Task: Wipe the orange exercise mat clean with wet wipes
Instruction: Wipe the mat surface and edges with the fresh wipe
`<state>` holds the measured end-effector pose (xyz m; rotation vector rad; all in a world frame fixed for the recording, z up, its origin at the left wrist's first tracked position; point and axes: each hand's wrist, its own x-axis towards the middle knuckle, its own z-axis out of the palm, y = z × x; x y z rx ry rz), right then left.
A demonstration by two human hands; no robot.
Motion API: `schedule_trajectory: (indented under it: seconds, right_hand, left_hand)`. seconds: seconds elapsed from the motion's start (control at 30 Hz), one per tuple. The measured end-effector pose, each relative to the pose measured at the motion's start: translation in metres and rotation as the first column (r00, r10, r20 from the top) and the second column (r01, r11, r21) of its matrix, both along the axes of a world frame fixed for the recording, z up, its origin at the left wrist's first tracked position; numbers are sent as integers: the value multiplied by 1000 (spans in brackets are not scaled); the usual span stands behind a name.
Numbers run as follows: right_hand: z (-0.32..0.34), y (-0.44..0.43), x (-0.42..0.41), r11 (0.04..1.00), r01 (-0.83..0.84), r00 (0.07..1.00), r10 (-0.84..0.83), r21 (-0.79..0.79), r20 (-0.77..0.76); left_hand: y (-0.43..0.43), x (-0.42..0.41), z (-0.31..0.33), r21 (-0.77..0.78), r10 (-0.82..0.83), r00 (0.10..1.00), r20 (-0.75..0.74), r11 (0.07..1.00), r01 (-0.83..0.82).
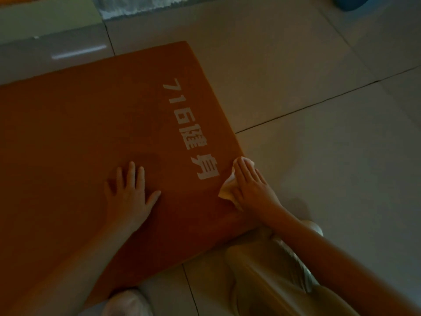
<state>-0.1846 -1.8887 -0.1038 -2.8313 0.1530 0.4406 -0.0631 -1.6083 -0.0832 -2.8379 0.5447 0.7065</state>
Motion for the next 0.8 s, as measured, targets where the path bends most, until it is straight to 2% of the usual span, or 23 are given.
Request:
schedule_trajectory:
  seconds: [0.07,0.3,0.43,0.8]
  right_hand:
    - [1,-3,16,999,42,999,-42,24,17]
    - [3,-16,63,999,35,999,-35,-25,0]
    - [8,-14,79,1000,13,1000,-13,-23,-25]
    - [10,-21,135,993,-103,993,99,-57,-69]
  left_hand:
    - [-1,2,1,21,-8,1000,-2,1000,8]
    - [2,13,7,41,-67,996,-53,997,69]
    - [1,14,11,24,-42,995,-89,999,44]
    - [-3,12,7,7,-27,999,-32,1000,27]
